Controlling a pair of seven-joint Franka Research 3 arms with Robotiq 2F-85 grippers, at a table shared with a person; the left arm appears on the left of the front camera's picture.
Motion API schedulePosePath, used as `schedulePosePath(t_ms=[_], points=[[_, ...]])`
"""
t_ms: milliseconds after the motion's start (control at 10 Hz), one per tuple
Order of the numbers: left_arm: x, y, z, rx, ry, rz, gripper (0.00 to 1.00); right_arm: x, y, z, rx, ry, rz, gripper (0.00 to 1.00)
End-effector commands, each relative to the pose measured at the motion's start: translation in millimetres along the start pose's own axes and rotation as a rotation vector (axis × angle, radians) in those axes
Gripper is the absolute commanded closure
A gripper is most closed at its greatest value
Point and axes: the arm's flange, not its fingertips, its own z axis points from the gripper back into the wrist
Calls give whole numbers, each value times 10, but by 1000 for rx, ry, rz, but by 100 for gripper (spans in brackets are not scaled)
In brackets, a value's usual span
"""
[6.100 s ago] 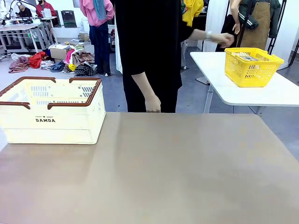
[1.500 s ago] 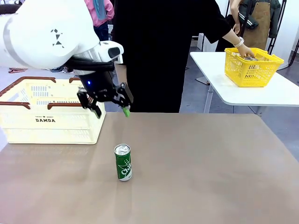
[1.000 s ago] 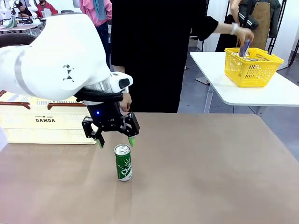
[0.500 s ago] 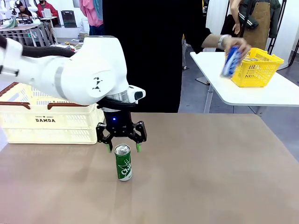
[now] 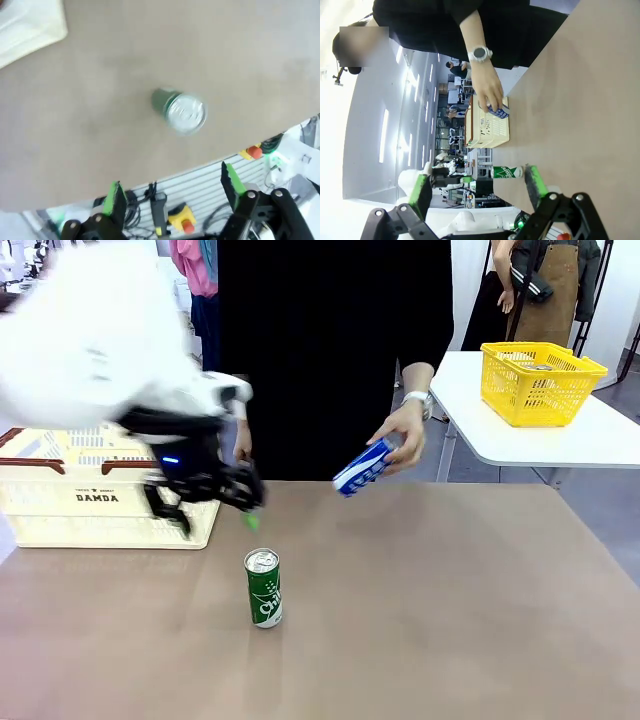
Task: Place the drinks into the Shopping basket.
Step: Pick up one drink and place it into the Shopping basket.
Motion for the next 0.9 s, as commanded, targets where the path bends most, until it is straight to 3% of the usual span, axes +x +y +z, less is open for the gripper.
schedulePosePath(t_ms=[0, 400, 600, 800], points=[[-795, 1030, 587, -102, -73, -42, 0, -1, 20, 11, 7, 1, 2, 0], [-1541, 2581, 554, -437, -211, 43, 0, -1, 20, 11, 7, 1, 2, 0], [-1817, 3053, 418, -600, -274, 30, 0, -1, 20, 11, 7, 1, 2, 0], [-1880, 3247, 244, -689, -296, 17, 0, -1, 20, 11, 7, 1, 2, 0]])
